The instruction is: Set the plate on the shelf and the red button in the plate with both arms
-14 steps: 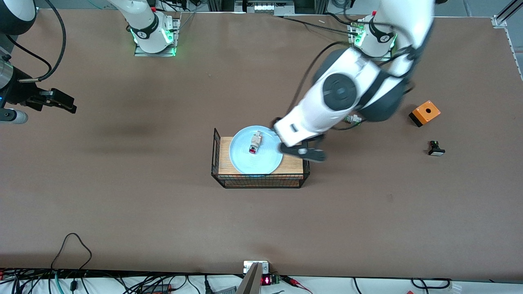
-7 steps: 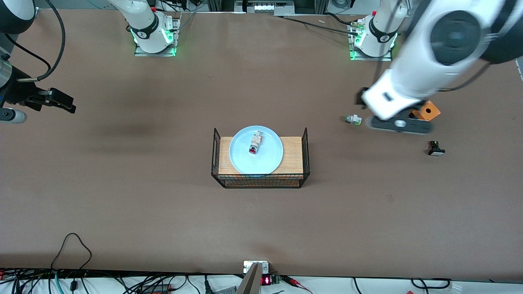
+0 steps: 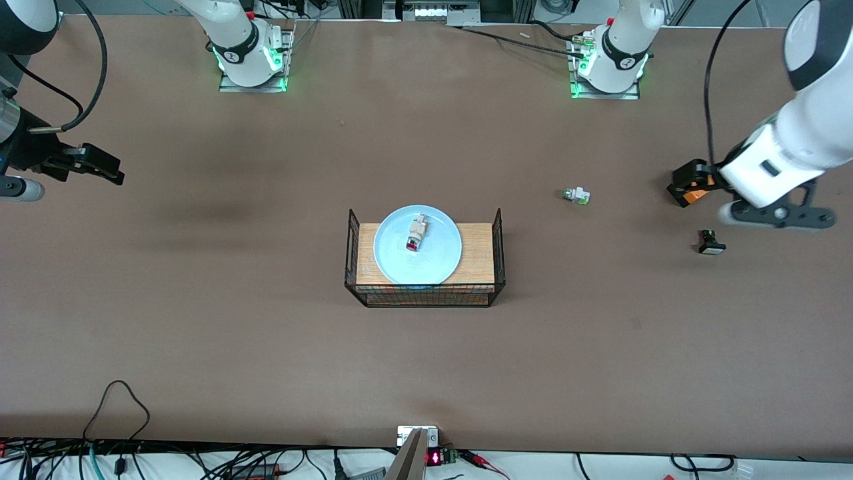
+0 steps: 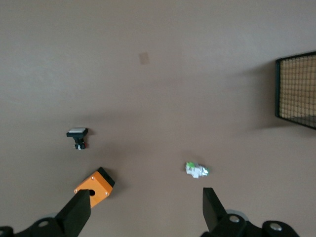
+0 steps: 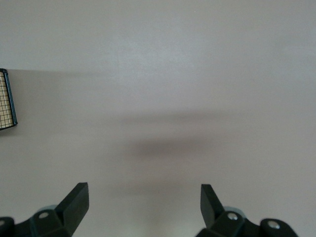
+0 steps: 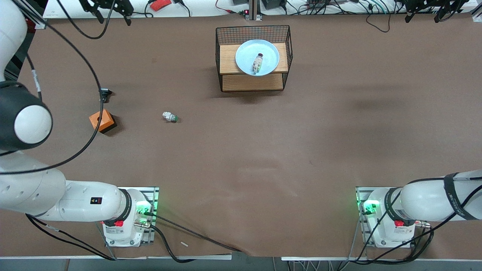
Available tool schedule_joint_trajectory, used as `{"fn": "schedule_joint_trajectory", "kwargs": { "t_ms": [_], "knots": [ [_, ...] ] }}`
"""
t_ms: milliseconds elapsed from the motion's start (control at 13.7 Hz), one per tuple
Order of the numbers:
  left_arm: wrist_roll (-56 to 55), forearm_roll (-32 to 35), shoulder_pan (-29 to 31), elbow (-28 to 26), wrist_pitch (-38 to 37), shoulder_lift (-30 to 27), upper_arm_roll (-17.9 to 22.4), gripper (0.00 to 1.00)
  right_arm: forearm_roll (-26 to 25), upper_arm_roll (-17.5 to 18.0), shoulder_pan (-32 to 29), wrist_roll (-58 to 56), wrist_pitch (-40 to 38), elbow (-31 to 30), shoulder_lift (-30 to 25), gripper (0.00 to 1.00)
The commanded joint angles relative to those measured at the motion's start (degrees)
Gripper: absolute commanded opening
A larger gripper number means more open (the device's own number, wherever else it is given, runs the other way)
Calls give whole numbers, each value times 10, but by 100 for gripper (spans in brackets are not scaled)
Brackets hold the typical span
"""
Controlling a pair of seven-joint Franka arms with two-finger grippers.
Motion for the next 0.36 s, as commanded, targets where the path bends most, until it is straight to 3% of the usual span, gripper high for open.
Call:
{"fn": "schedule_joint_trajectory", "kwargs": {
  "t_ms": [0,291],
  "knots": [
    [4,-8,-24,-90,38,-68,21,100,-1,1,-1,-9,-12,12,2,100],
    [6,-8,-25,-96,32,-72,21,100,0,1,1,-9,-13,12,0,100]
  ]
}}
